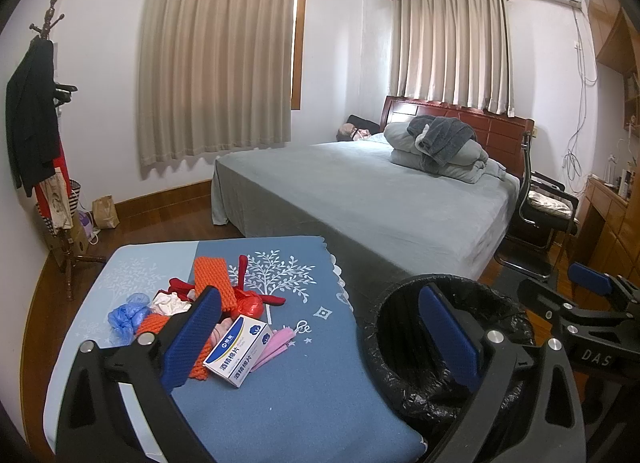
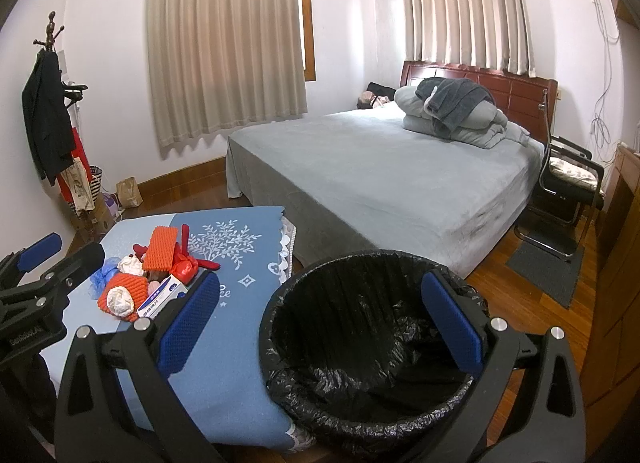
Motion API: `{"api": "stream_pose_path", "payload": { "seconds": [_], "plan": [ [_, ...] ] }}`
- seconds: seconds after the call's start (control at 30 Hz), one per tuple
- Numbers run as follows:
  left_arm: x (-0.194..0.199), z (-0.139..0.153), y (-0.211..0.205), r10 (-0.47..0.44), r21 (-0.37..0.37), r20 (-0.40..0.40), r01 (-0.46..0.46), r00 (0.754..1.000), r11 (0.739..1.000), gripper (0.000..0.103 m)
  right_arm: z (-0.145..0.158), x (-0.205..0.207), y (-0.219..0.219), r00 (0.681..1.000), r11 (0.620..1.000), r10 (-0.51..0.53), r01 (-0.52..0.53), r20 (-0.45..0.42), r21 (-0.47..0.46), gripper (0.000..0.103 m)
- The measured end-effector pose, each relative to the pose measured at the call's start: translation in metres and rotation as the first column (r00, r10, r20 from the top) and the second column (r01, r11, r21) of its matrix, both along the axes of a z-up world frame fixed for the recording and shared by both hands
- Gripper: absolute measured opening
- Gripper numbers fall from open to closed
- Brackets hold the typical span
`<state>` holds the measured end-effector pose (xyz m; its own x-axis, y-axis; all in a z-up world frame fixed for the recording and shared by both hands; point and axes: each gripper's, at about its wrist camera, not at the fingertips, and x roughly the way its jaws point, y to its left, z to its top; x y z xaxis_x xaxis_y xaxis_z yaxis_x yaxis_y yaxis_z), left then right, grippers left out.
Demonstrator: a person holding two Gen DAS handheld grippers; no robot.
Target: Collect trash
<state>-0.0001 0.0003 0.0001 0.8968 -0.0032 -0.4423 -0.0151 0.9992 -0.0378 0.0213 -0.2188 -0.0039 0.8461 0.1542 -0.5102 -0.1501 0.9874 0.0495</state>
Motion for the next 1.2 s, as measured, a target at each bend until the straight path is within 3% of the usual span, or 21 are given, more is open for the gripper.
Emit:
{"api": "stream_pose_path", "payload": {
  "seconds": [1.2],
  "plan": [
    [-0.0024, -0.0004, 0.0021, 0.004, -0.009, -0.003, -0.004, 1.000, 1.000, 0.097, -0.0020, 0.0017, 0.0015, 1.000, 1.000, 0.001, -0.001, -0.002, 0.003, 0.098]
  ]
}}
